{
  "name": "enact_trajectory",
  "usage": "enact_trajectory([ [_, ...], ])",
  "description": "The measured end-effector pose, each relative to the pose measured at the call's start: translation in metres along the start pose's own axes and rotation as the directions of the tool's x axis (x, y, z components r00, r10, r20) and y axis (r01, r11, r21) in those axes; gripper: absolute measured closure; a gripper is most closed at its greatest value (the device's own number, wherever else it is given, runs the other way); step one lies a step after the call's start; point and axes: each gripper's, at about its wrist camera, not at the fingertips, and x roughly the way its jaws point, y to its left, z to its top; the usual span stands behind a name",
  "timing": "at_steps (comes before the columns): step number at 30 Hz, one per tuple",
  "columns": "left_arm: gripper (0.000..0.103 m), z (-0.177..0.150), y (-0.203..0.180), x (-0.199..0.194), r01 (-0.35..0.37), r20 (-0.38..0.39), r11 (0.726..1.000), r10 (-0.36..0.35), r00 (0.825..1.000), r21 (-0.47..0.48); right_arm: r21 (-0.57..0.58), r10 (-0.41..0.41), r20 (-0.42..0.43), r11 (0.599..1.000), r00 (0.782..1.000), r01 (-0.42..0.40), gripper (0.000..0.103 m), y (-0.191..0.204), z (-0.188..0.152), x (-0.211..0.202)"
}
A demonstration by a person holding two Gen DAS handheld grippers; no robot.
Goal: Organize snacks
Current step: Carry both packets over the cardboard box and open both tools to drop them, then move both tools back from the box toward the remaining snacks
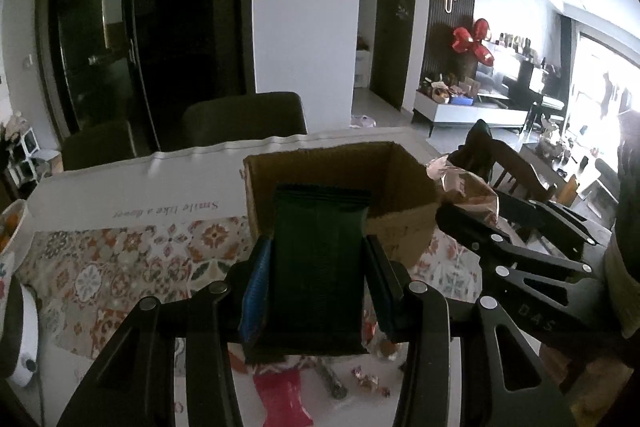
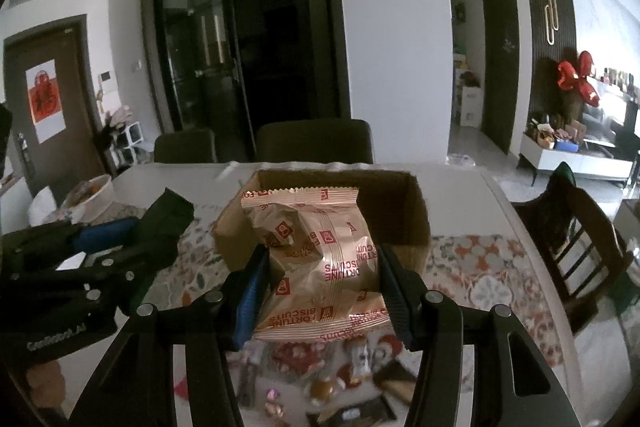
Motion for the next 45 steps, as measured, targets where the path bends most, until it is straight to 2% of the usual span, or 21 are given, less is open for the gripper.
enact_trajectory([
  [8,0.058,0.040,0.011,0.047,0.002,-0.045,1.000,-0.002,0.999,-0.011,0.009,-0.018,-0.044,1.000,0.999,0.019,0.049,-0.014,0.037,0.040],
  [10,0.058,0.050,0.013,0.063,0.023,-0.056,1.000,-0.023,0.998,-0.002,0.006,-0.027,-0.062,1.000,0.998,0.028,0.049,-0.017,0.043,0.054],
  [15,0.058,0.060,0.018,0.099,0.057,-0.123,0.998,-0.060,0.991,-0.022,0.015,-0.030,-0.105,0.999,0.994,0.032,0.049,-0.025,0.054,0.082],
  [20,0.057,0.066,0.021,0.120,0.047,-0.138,0.998,-0.051,0.989,-0.030,0.049,-0.014,-0.145,0.999,0.989,0.021,0.048,-0.035,0.055,0.108],
  [23,0.040,0.069,0.023,0.127,0.033,-0.144,0.999,-0.035,0.989,-0.020,0.056,-0.028,-0.167,0.998,0.986,0.038,0.044,-0.040,0.053,0.118],
  [24,0.035,0.070,0.023,0.127,0.021,-0.136,1.000,-0.023,0.990,-0.019,0.059,-0.033,-0.172,0.997,0.985,0.044,0.037,-0.041,0.054,0.121],
  [27,0.030,0.070,0.026,0.127,-0.001,-0.125,1.000,-0.001,0.992,-0.013,0.062,-0.064,-0.173,0.995,0.983,0.076,0.030,-0.045,0.053,0.123],
  [32,0.027,0.062,0.026,0.115,-0.023,-0.124,1.000,0.023,0.992,-0.001,0.057,-0.088,-0.175,0.993,0.981,0.100,0.030,-0.044,0.047,0.117],
  [39,0.021,0.043,0.022,0.077,-0.077,-0.082,0.997,0.078,0.994,0.021,0.052,-0.094,-0.137,0.993,0.986,0.102,0.030,-0.038,0.040,0.088],
  [45,0.021,0.028,0.021,0.049,-0.047,-0.079,0.999,0.045,0.996,-0.015,0.047,-0.056,-0.111,0.997,0.992,0.061,0.030,-0.023,0.026,0.061],
])
